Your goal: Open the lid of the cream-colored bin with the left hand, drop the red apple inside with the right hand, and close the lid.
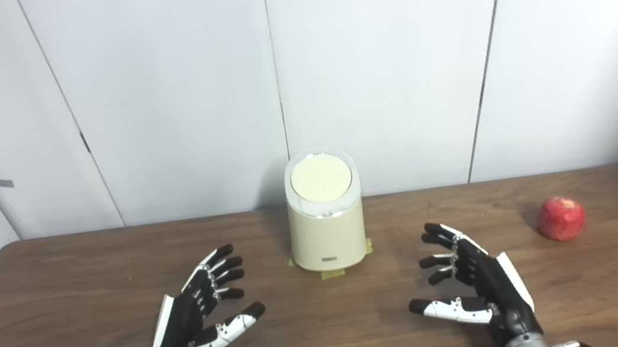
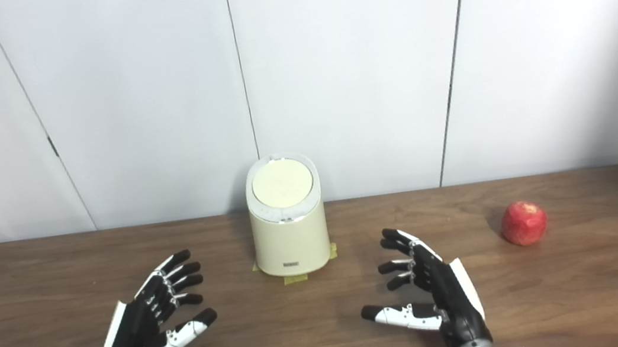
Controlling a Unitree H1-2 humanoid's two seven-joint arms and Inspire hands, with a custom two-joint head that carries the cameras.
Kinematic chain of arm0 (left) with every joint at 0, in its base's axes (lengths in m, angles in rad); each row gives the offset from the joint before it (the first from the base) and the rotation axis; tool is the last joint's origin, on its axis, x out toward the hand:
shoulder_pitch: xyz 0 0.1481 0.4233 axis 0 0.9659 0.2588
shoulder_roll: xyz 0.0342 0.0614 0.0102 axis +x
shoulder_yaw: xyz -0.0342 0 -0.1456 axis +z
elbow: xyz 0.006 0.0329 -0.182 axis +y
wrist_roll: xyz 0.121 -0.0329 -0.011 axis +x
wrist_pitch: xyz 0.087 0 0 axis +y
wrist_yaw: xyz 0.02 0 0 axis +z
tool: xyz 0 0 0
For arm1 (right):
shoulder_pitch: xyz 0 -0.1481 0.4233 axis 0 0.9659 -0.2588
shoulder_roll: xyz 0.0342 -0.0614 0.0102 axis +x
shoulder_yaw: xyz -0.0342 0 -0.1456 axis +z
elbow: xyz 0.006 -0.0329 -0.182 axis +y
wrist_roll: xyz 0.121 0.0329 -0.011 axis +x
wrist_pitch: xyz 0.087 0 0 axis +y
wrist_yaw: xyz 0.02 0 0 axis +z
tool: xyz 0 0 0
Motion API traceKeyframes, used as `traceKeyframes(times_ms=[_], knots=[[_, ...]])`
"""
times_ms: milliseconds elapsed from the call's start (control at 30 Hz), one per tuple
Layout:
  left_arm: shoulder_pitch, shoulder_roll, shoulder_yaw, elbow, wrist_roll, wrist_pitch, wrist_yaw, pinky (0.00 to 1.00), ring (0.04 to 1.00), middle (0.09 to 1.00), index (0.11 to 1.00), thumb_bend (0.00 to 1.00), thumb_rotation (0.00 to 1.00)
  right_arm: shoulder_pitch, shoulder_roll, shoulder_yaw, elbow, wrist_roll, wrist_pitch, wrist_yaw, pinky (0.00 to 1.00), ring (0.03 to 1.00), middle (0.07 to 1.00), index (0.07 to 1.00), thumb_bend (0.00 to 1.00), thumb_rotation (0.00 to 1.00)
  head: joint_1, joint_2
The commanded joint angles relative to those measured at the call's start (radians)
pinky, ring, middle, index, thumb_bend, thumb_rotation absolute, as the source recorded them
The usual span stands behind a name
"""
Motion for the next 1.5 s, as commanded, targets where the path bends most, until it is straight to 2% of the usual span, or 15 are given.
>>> traceKeyframes(times_ms=[0,333,600,733,867,1033,1133,1233,1267,1467], knots=[[0.004,0.009,0.000,0.004,0.003,-0.040,0.004,0.66,0.773,0.808,0.881,0.74,0.14,-0.020,0.003,-0.002,-0.017,0.006,-0.028,-0.001,0.52,0.654,0.808,0.816,0.81,0.14,-0.001,0.002],[0.004,0.009,0.000,0.003,0.005,-0.043,0.006,0.66,0.765,0.806,0.880,0.73,0.12,-0.020,0.001,-0.002,-0.013,0.018,-0.030,0.004,0.53,0.663,0.815,0.822,0.80,0.13,-0.001,0.002],[-0.010,0.004,0.001,0.020,0.001,-0.062,0.008,0.66,0.772,0.815,0.879,0.73,0.18,-0.032,0.003,0.001,0.009,0.007,-0.046,-0.002,0.51,0.655,0.810,0.820,0.80,0.14,0.004,-0.008],[-0.033,0.002,-0.006,0.012,0.015,-0.051,0.011,0.65,0.775,0.824,0.886,0.72,0.23,-0.041,0.005,0.002,0.026,0.004,-0.054,-0.005,0.52,0.650,0.809,0.817,0.80,0.14,0.010,-0.015],[-0.076,-0.006,-0.003,-0.030,0.065,0.011,0.048,0.66,0.771,0.826,0.868,0.70,0.22,-0.048,0.005,0.004,0.040,-0.001,-0.064,-0.008,0.50,0.644,0.813,0.819,0.80,0.15,0.011,-0.020],[-0.167,-0.015,0.005,-0.055,0.098,0.082,0.088,0.70,0.796,0.837,0.863,0.71,0.24,-0.059,0.005,0.002,0.057,0.007,-0.073,-0.007,0.51,0.648,0.815,0.820,0.80,0.15,0.017,-0.026],[-0.232,-0.034,0.004,-0.053,0.150,0.136,0.137,0.70,0.809,0.841,0.861,0.72,0.24,-0.063,0.005,0.004,0.061,0.006,-0.075,-0.006,0.51,0.645,0.819,0.826,0.80,0.16,0.020,-0.028],[-0.281,-0.049,-0.003,-0.049,0.199,0.194,0.174,0.78,0.841,0.861,0.871,0.75,0.28,-0.064,0.007,0.004,0.061,0.007,-0.075,-0.007,0.51,0.638,0.813,0.823,0.80,0.15,0.018,-0.030],[-0.298,-0.052,-0.006,-0.045,0.206,0.207,0.179,0.81,0.849,0.867,0.879,0.75,0.29,-0.064,0.008,0.005,0.061,0.005,-0.076,-0.008,0.50,0.637,0.814,0.823,0.80,0.15,0.018,-0.030],[-0.395,-0.056,-0.019,-0.006,0.210,0.242,0.179,0.82,0.893,0.911,0.914,0.79,0.29,-0.062,0.008,0.006,0.063,0.006,-0.081,-0.008,0.51,0.640,0.818,0.827,0.79,0.15,0.014,-0.032]])
